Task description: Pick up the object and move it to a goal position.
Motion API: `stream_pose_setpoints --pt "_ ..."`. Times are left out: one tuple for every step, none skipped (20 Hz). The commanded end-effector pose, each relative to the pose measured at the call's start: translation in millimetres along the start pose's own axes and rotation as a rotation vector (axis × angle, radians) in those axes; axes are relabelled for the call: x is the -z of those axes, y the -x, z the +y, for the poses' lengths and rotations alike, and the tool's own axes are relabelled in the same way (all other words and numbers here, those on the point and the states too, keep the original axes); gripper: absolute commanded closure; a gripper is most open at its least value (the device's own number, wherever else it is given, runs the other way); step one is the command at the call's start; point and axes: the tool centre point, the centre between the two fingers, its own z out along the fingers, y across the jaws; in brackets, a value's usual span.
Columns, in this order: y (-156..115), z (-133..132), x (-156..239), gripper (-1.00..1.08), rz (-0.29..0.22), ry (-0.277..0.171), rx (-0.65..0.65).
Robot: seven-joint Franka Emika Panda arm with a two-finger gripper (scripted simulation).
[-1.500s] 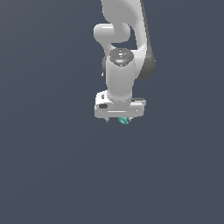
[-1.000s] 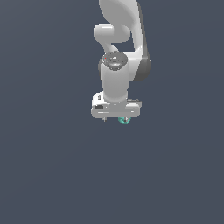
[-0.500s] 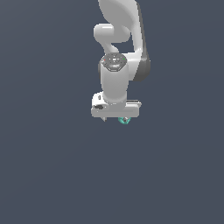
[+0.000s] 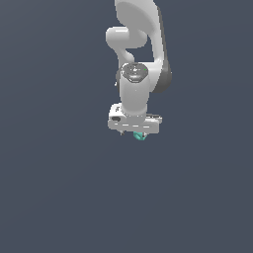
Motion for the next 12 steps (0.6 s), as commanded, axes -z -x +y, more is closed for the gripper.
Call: stream_pose_setpoints --pt "7.2 -4.3 -6.1 -0.92 0.001 0.002 -0.043" --pt "10.5 -6.1 -8.8 -0.92 0.002 0.003 -0.063" --pt "14.1 -7.9 -11.6 -0.92 0.002 0.004 -0.084" --pt "17.7 -9.8 -14.4 -0.92 0.003 0.005 -0.105" --pt "21.4 -11.6 -17.3 -0.92 0.004 0.006 -0.127" --pt "25.1 -13.3 -20.0 -0.92 0.005 0.007 -0.148" --pt "28.9 -15.0 -22.8 -0.92 0.005 0.008 -0.17" --pt "32.7 -16.6 -25.5 -0.92 0.006 0.009 -0.191" --pt "36.5 -18.2 -28.2 -0.92 0.007 0.01 -0.213" --pt "40.4 -19.8 -30.9 -0.92 0.008 0.011 -0.234" --pt "44.3 -21.2 -33.5 -0.92 0.009 0.012 -0.255" --pt "48.2 -22.7 -36.1 -0.92 0.01 0.012 -0.277"
